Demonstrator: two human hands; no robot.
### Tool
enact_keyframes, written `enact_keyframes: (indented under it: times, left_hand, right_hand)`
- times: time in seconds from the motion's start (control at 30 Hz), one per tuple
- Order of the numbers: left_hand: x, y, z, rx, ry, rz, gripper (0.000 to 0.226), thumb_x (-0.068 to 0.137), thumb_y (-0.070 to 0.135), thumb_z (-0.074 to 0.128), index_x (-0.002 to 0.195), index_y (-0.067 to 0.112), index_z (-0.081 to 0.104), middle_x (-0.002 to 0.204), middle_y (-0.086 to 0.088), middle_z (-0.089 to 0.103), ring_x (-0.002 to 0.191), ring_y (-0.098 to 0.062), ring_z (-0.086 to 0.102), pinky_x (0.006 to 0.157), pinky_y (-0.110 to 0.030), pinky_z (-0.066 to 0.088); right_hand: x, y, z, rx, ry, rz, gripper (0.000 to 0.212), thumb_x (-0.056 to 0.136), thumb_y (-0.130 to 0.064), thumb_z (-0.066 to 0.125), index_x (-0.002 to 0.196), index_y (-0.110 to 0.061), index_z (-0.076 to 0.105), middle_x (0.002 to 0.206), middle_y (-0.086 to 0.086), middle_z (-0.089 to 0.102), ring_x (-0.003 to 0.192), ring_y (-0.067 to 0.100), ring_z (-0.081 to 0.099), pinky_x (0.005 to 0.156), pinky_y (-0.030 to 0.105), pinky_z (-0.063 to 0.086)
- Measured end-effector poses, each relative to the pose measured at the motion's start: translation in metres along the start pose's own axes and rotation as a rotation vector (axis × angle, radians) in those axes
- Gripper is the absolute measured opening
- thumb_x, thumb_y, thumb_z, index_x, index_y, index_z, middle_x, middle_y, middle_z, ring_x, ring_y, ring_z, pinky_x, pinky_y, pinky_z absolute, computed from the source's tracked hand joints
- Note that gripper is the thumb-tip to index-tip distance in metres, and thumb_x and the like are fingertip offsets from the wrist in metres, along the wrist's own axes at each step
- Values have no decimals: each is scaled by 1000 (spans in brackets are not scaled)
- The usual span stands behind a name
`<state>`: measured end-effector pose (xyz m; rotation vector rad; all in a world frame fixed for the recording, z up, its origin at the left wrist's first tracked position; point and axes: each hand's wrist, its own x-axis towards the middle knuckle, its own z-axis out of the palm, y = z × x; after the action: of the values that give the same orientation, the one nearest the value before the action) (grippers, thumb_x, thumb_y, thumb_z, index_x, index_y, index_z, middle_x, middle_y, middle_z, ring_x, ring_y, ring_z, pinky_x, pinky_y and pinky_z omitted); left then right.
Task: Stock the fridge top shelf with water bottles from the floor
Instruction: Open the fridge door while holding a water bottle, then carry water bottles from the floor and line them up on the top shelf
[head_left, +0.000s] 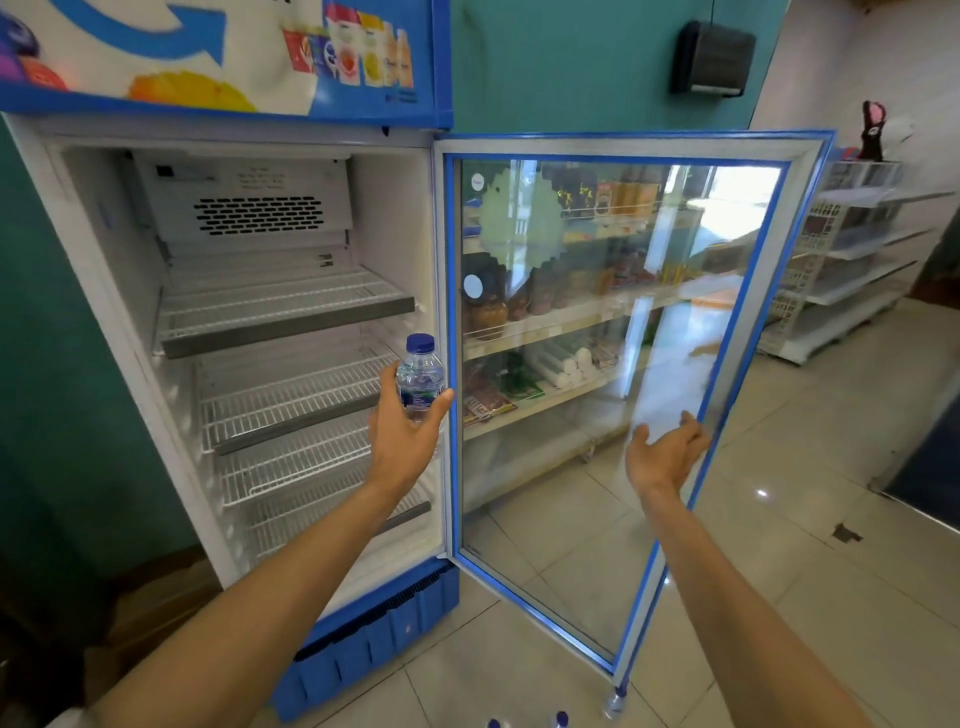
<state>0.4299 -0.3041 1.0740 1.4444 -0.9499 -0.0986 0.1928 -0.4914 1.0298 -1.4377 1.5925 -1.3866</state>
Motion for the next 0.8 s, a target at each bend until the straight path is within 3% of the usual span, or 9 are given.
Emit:
enact_keyframes:
  times: [0.13, 0.27, 0.4, 0.5, 0.57, 0.67, 0.8]
  left_hand:
    - [0, -1, -27, 10, -15, 4, 56, 85, 36, 72, 131, 23, 42, 113, 11, 63, 99, 3, 62, 77, -8, 49]
    - [1, -6, -59, 32, -1, 12, 52, 86, 36, 71, 128, 28, 41, 113, 12, 62, 98, 2, 62, 74, -8, 47]
    - [5, -14, -96, 37, 22, 6, 51, 87, 30, 70, 128, 29, 41, 110, 18, 59, 95, 9, 61, 72, -6, 47]
    - [13, -24, -130, 69, 60, -7, 48, 87, 28, 70, 128, 23, 44, 112, 10, 61, 96, 8, 61, 73, -5, 47]
    - [19, -33, -153, 116, 94, -11, 49, 86, 34, 70, 127, 20, 46, 116, 3, 58, 100, -2, 60, 73, -6, 47]
    - [28, -44, -186, 184, 125, -14, 55, 84, 43, 69, 127, 21, 45, 119, 1, 54, 105, -11, 58, 85, -19, 48]
    - [50, -62, -222, 242, 151, -29, 63, 75, 67, 65, 123, 31, 45, 117, 6, 57, 105, -13, 59, 93, -41, 52]
  right_hand:
    - [-53, -14, 34, 32, -192, -49, 51, 94, -13, 62, 141, -10, 41, 146, 14, 33, 126, 33, 50, 104, 40, 44]
    - [-99, -30, 68, 41, -385, -145, 45, 95, -12, 61, 137, -11, 45, 141, 11, 41, 129, 24, 48, 105, 31, 40]
    - [-133, -40, 103, -6, -507, -223, 40, 95, -12, 61, 134, -13, 49, 133, 8, 46, 121, 21, 52, 97, 25, 39]
    - [-153, -49, 130, -32, -582, -268, 36, 94, -14, 62, 129, -15, 52, 126, 3, 47, 109, 16, 52, 93, 26, 41]
    - [-163, -57, 148, -47, -626, -299, 34, 95, -16, 63, 127, -15, 53, 124, 2, 47, 109, 15, 52, 93, 25, 41]
    - [-172, -69, 178, -44, -676, -359, 30, 95, -16, 63, 124, -12, 55, 122, 4, 49, 106, 15, 52, 91, 22, 38]
    - [-181, -93, 220, -62, -714, -455, 27, 94, -16, 62, 120, -9, 56, 118, 10, 54, 106, 21, 55, 88, 23, 38]
